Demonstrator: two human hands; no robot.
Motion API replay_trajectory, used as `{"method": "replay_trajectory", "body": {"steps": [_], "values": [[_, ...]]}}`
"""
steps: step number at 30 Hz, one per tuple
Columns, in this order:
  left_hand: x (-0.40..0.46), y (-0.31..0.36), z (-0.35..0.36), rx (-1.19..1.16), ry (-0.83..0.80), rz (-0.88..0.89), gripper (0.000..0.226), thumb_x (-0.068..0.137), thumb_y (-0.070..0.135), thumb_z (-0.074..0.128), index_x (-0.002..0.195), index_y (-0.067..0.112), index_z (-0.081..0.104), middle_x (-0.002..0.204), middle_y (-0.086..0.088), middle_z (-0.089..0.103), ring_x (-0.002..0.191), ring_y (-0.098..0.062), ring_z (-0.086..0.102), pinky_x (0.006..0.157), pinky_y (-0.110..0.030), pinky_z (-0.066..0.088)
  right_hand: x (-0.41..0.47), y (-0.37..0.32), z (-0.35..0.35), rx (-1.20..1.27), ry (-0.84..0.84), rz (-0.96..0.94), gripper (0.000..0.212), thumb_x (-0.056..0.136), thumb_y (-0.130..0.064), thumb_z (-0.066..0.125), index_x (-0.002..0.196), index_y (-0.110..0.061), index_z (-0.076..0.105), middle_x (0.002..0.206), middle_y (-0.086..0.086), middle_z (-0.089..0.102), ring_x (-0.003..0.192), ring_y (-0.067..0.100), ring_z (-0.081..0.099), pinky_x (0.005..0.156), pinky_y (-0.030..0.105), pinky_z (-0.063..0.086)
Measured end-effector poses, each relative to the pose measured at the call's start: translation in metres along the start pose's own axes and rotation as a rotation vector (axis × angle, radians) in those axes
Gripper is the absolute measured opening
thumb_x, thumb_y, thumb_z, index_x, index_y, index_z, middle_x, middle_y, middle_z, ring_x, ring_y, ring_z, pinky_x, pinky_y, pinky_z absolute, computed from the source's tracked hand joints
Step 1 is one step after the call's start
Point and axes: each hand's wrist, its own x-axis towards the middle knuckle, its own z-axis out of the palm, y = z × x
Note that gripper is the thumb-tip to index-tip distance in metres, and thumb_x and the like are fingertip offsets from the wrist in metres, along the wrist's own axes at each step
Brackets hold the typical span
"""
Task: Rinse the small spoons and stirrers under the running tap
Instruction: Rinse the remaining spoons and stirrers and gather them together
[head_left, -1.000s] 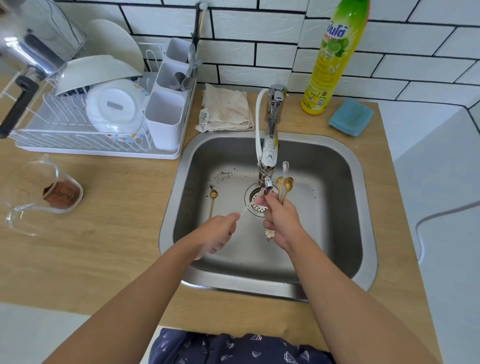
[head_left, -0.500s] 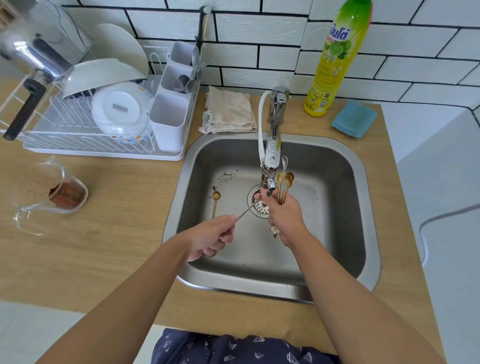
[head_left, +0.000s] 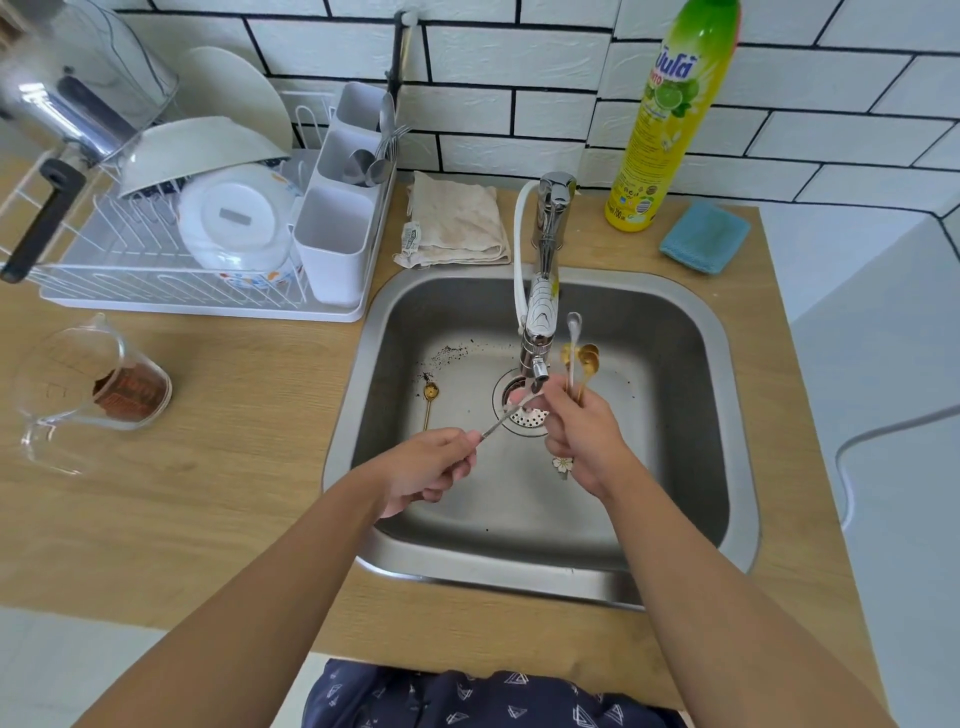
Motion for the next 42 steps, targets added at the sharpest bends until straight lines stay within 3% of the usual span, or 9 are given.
{"method": "replay_trajectory", "body": {"steps": [5,9,14,21,27,31,34,38,42], "values": [[0.033,0.021,0.028,-0.057,0.111,0.130,0.017,0.100,0.026,0.056,0.098,0.016,0.069,0.079,0.003,0.065,0.057,-0.006,0.047,0.053,-0.019,0.036,0.002,-0.015,-0.034,0.162,0.418,-0.145,0.018,0.105,-0.027,0.057,0.092,-0.020,0.066,0.094,0.009,0.081,0.035,0.003,0.021,0.034,0.018,0.021],[0.057,0.049,0.060,-0.110,0.248,0.122,0.025,0.102,0.029,0.049,0.091,0.009,0.061,0.058,0.006,0.043,0.047,-0.009,0.032,0.044,-0.022,0.025,-0.002,-0.027,-0.054,0.166,0.604,-0.177,0.017,0.103,-0.032,0.060,0.100,-0.018,0.069,0.100,0.006,0.081,0.036,0.005,0.022,0.036,0.019,0.023],[0.066,0.069,0.077,0.142,0.336,0.215,0.032,0.101,0.039,0.043,0.076,0.023,0.053,0.078,-0.005,0.047,0.072,-0.021,0.039,0.068,-0.035,0.031,-0.006,-0.034,-0.049,0.163,0.559,-0.187,0.023,0.100,-0.025,0.067,0.083,-0.024,0.083,0.087,0.004,0.076,0.041,0.004,0.022,0.038,0.020,0.022],[0.028,0.038,0.041,0.124,0.051,0.165,0.018,0.103,0.015,0.048,0.112,0.004,0.058,0.087,-0.004,0.067,0.057,-0.014,0.060,0.054,-0.028,0.053,0.002,-0.021,-0.024,0.072,0.416,-0.140,0.033,0.100,-0.028,0.066,0.070,-0.032,0.079,0.072,0.005,0.051,0.041,0.005,0.021,0.040,0.021,0.021],[-0.005,0.012,0.027,0.209,0.075,0.093,0.018,0.100,0.023,0.056,0.103,0.006,0.060,0.088,-0.007,0.077,0.087,-0.016,0.073,0.095,-0.035,0.043,0.004,0.015,0.017,0.060,0.200,0.021,0.013,0.101,-0.029,0.063,0.093,-0.022,0.071,0.084,-0.005,0.072,0.048,0.003,0.037,0.039,0.016,0.029],[-0.003,0.013,0.043,0.142,0.087,0.151,0.014,0.102,0.023,0.051,0.097,0.011,0.056,0.079,-0.005,0.071,0.071,-0.021,0.070,0.080,-0.030,0.052,0.002,0.025,0.031,0.095,0.163,0.057,0.029,0.108,-0.037,0.047,0.112,-0.014,0.064,0.082,-0.004,0.077,0.064,0.007,0.050,0.056,0.023,0.042],[0.007,0.018,0.057,0.214,0.117,0.169,0.013,0.101,0.027,0.052,0.095,0.015,0.052,0.074,0.002,0.068,0.054,-0.016,0.059,0.063,-0.028,0.047,0.002,0.021,0.027,0.110,0.190,0.039,0.034,0.109,-0.041,0.043,0.107,-0.014,0.064,0.080,-0.002,0.076,0.080,0.014,0.063,0.072,0.033,0.050],[0.022,0.024,0.071,0.248,0.200,0.180,0.026,0.094,0.035,0.059,0.094,0.018,0.040,0.066,0.003,0.070,0.042,-0.017,0.051,0.050,-0.027,0.042,0.002,0.009,0.017,0.248,0.237,0.011,0.031,0.111,-0.032,0.041,0.096,-0.011,0.059,0.076,0.003,0.072,0.063,0.014,0.063,0.056,0.029,0.053],[0.036,0.025,0.056,0.448,0.269,0.156,0.046,0.084,0.067,0.055,0.088,0.023,0.043,0.065,0.003,0.072,0.045,-0.008,0.057,0.048,-0.021,0.043,0.004,0.001,-0.002,0.336,0.289,-0.027,0.027,0.111,-0.027,0.041,0.095,-0.012,0.055,0.069,-0.001,0.056,0.043,0.006,0.036,0.040,0.020,0.030]]}}
